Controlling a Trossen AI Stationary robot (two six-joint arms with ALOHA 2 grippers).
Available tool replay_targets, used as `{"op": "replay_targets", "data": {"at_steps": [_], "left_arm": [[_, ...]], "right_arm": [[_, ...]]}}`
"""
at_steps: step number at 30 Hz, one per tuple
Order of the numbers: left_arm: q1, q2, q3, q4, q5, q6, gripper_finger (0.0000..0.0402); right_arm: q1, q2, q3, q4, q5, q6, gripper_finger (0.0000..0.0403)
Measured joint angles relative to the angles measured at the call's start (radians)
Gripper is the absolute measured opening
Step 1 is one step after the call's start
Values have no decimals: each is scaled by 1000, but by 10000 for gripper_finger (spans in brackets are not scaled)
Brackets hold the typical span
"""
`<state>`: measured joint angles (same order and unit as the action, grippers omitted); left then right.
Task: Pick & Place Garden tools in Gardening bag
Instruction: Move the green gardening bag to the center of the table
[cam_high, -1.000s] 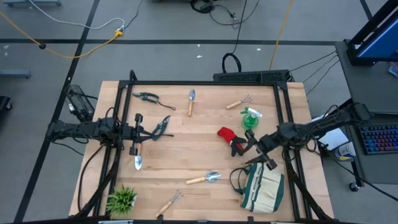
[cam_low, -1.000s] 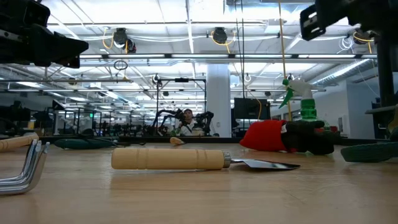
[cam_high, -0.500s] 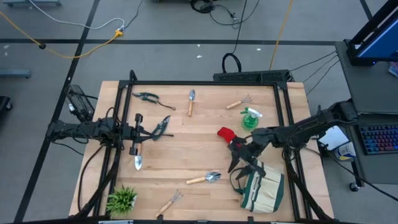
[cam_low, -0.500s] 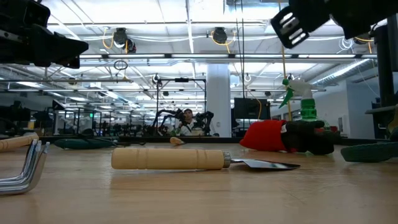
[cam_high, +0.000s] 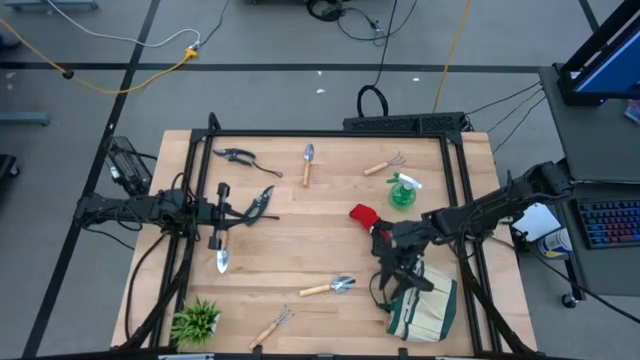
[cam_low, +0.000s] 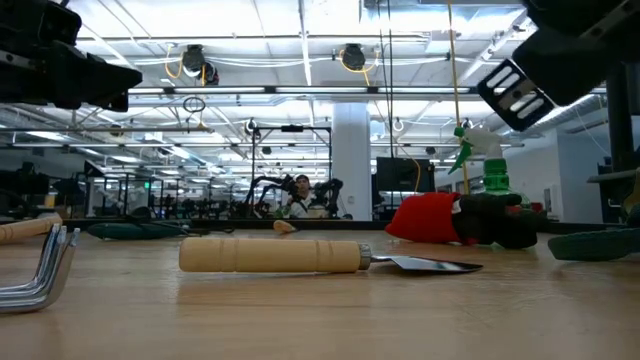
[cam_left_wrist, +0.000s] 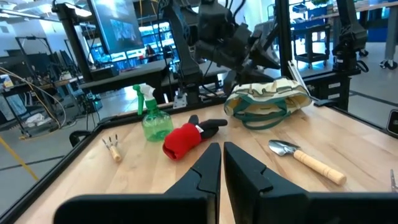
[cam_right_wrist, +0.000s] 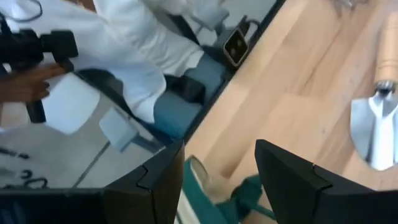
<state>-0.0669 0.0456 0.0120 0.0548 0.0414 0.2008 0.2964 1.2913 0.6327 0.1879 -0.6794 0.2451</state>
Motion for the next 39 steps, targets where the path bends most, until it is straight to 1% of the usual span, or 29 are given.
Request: {"op": "replay_targets", "data": {"at_steps": [3,5,16,29,33,36,39], "left_arm": [[0,0,0,0,0,0,26],[0,0,0,0,0,0,26],[0,0,0,0,0,0,26],[0,0,0,1,-1,0,26],[0,0,0,1,-33,0,26],[0,0,0,1,-68,0,26],[0,0,0,1,-99,0,26]], "right_arm": [[0,0,0,-49,29,-30,194],[0,0,-4,-74,28,-46,194],[0,0,-107,-94,20,-45,194],[0,0,-177,-87,15,-48,194],[0,0,-207,-88,24,-55,194],[1,0,-212,-88,49,-88,194],[2,0,-212,-88,50,-127,194]]}}
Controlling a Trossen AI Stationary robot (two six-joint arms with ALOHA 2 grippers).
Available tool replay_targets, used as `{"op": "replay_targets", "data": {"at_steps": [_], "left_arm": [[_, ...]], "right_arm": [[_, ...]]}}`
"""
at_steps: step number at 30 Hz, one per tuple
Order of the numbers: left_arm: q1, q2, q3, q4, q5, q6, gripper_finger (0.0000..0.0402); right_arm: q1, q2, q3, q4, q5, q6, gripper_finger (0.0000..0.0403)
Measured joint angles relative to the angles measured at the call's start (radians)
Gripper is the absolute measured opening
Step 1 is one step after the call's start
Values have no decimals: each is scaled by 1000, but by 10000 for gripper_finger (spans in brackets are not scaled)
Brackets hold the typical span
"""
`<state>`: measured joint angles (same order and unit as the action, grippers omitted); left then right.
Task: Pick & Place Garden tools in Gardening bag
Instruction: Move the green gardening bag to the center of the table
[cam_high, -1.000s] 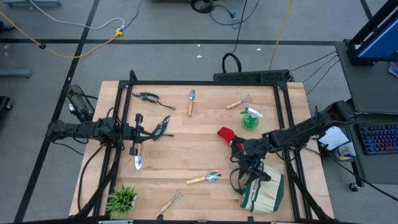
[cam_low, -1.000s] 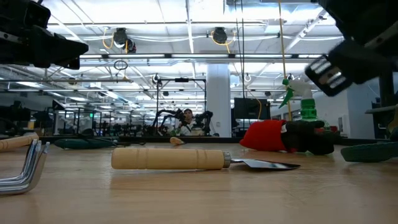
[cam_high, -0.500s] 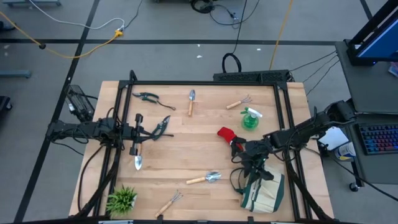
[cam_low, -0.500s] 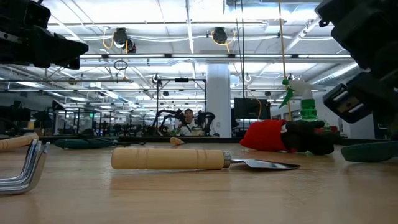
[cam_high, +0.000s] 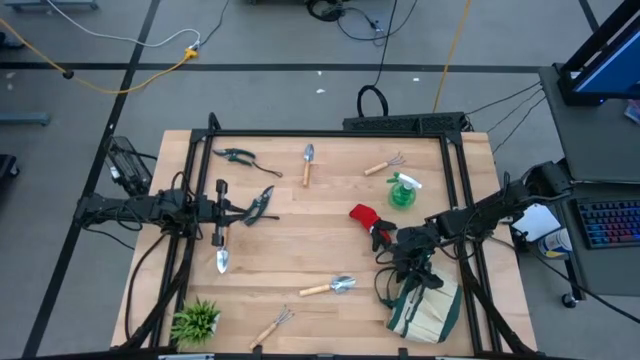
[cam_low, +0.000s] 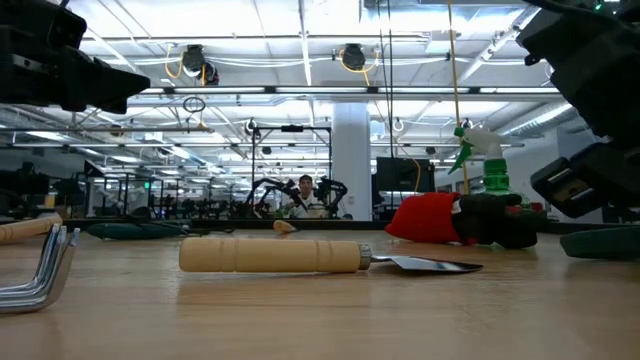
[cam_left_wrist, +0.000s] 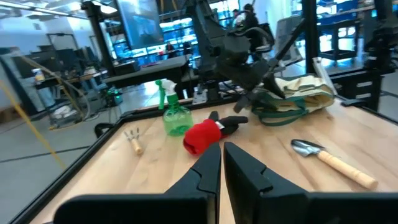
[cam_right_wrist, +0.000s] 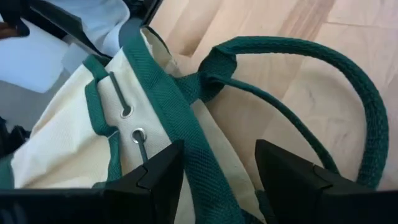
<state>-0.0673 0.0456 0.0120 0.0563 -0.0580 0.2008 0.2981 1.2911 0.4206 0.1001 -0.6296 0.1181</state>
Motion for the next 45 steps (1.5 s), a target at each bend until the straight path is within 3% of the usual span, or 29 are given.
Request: {"op": "replay_targets", "data": {"at_steps": [4,9,27,33,45], "left_arm": [[0,0,0,0,-28,-2,26],[0,0,0,0,-48,-5,26],[0,0,0,0,-48,-9,26],[0,0,0,0,-49,-29,26],[0,0,0,0,-49,-26,26]], "right_arm": [[1,0,0,-3,-20,-31,194],[22,0,0,-8,-129,-33,175],[106,11,0,-42,-130,-25,58],[123,44,0,-46,-133,48,9],[123,38,0,46,-132,53,2]]}}
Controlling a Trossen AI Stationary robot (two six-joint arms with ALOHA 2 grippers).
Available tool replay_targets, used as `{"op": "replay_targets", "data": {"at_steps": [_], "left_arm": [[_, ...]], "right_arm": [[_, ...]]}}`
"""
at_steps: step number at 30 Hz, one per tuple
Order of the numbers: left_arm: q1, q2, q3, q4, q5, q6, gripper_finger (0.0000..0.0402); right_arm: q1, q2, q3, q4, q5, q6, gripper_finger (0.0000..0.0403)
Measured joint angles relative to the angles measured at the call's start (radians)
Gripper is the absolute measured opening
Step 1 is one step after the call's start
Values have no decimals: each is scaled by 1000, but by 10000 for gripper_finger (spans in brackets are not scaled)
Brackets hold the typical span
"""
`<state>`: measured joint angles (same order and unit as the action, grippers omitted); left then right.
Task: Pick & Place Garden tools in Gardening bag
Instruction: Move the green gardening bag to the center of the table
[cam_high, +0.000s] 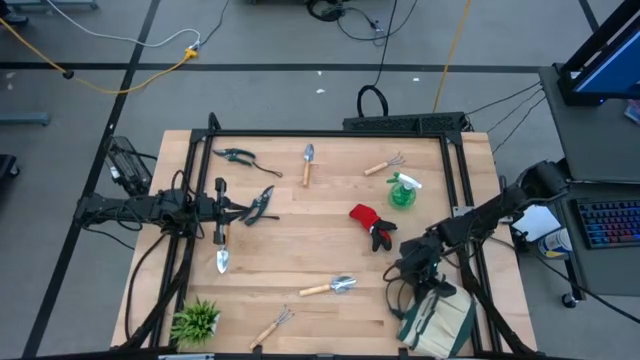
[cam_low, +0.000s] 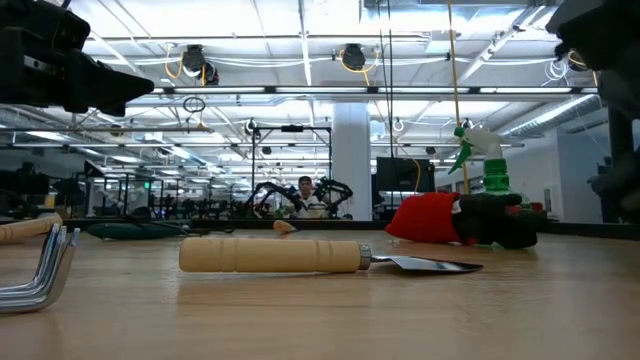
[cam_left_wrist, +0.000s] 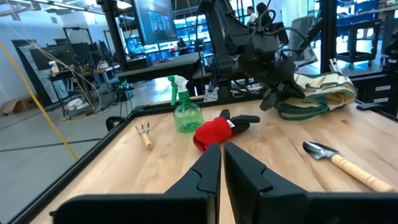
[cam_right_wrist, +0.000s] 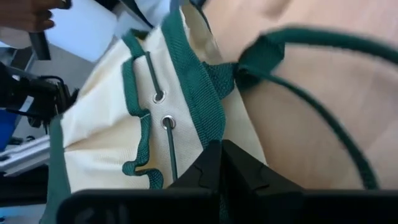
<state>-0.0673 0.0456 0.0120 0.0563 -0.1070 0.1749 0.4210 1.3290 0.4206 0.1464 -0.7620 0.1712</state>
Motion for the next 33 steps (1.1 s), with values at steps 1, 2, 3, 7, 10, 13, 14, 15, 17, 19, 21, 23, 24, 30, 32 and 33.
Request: {"op": "replay_targets", "data": {"at_steps": [1,2,3,7,10,13,14,15,17,19,21,23,24,30,32,33], "left_arm": [[0,0,0,0,0,0,26],[0,0,0,0,0,1,26],[0,0,0,0,0,3,26],[0,0,0,2,0,-3,26],[0,0,0,1,0,-21,26],[0,0,0,1,0,-44,26],[0,0,0,2,-1,-57,26],[0,0,0,2,-1,-70,26],[0,0,0,2,-1,-100,26],[0,0,0,3,-2,-127,26],[0,0,0,4,-2,-152,26],[0,0,0,3,-1,-160,26],[0,0,0,2,-1,-158,26],[0,0,0,-1,-1,-122,26],[0,0,0,-1,-1,-113,26],[0,0,0,-1,-1,-106,26]], "right_arm": [[0,-4,0,26,0,0,2],[-1,-10,0,49,1,0,1],[-2,-16,0,70,1,0,1],[-5,-45,0,146,4,0,1],[-15,-65,0,212,18,0,1],[-25,-85,0,289,36,-6,1],[-30,-91,0,315,35,-9,1],[-34,-97,0,331,34,-13,1],[-43,-108,0,355,35,-17,0],[-55,-120,0,367,36,-18,0],[-63,-132,0,382,36,-31,0],[-74,-143,0,405,37,-56,0],[-79,-146,0,424,37,-61,0],[-99,-177,0,524,34,-56,0],[-100,-189,0,537,33,-56,0],[-100,-198,0,537,33,-60,0]]}}
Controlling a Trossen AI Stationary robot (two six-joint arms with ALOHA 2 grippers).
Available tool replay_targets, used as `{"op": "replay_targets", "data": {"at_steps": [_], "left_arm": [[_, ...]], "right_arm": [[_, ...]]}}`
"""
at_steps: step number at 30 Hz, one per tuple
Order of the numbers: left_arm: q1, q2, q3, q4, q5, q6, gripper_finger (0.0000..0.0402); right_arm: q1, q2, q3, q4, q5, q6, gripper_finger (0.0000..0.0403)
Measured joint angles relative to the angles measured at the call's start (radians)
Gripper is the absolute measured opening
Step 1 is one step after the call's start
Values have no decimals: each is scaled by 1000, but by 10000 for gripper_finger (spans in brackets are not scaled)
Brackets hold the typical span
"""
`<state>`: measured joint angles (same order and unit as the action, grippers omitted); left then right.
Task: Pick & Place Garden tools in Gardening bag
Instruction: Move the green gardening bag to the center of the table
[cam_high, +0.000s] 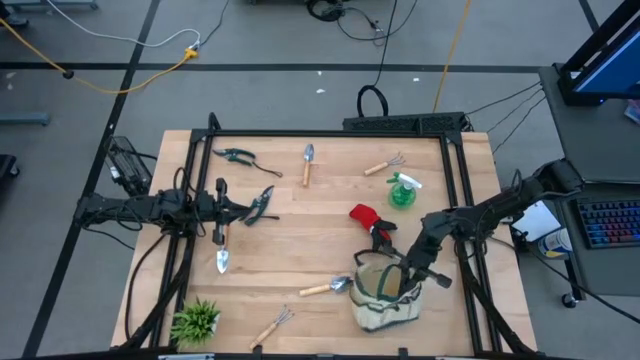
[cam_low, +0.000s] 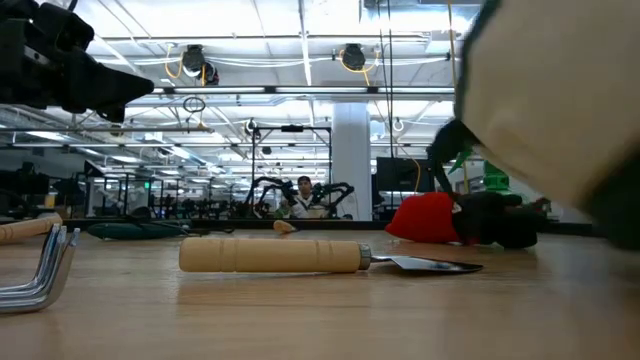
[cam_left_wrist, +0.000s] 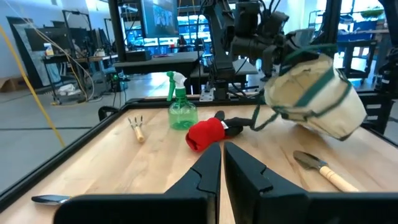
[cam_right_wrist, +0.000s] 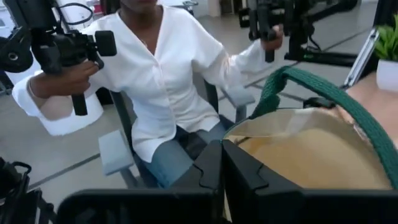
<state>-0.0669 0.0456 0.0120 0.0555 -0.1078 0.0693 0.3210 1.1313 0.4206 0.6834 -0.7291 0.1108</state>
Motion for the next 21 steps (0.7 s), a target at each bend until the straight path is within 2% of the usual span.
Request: {"op": "replay_targets", "data": {"at_steps": [6,10,17,21], "left_arm": [[0,0,0,0,0,7,26],[0,0,0,0,0,7,26],[0,0,0,-1,0,6,26],[0,0,0,-1,0,5,26]], "right_arm": [[0,-41,0,54,9,-169,0],[0,-44,0,117,98,-283,0],[0,-44,0,169,184,-425,0],[0,-44,0,218,313,-566,0]]}}
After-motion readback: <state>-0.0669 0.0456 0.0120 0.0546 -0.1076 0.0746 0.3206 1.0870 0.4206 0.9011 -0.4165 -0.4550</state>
